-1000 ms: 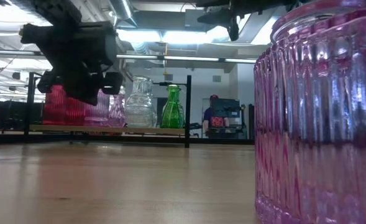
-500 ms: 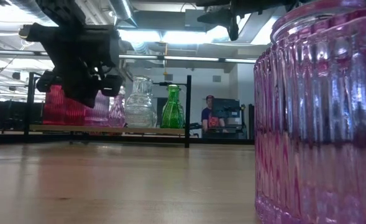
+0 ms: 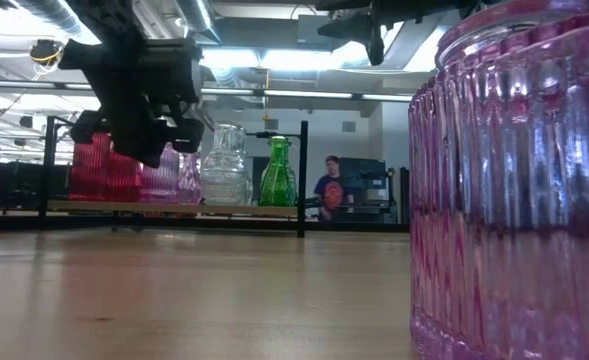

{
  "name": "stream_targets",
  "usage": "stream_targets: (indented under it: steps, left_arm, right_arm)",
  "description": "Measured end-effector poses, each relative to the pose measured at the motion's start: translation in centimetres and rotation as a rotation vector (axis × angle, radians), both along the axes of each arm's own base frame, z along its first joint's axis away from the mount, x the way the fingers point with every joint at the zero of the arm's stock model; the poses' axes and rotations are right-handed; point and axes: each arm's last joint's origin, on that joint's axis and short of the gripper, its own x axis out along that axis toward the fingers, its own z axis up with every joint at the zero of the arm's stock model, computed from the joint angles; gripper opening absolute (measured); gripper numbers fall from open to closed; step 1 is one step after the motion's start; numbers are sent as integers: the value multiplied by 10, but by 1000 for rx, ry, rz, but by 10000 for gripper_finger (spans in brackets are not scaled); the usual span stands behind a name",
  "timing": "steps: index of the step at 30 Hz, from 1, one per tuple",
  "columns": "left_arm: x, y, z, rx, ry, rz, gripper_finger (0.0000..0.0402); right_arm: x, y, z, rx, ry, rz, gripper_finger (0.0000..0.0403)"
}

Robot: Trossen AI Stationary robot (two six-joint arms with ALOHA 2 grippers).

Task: Sort vases onto shelf
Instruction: Put the left purple vase on the shelf aligned with the other purple vase

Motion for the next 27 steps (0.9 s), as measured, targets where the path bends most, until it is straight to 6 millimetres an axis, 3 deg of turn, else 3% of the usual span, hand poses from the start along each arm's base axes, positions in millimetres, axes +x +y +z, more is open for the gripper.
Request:
stream_targets:
  steps: [11,27]
  left_arm:
    - [-5,-9,-2,-77,-9,8,0]
    - [-5,3,0,-2,-25,59,0]
  right_arm:
    - [0,0,0,0,0,0,168]
    - [0,1,0,3,0,19,168]
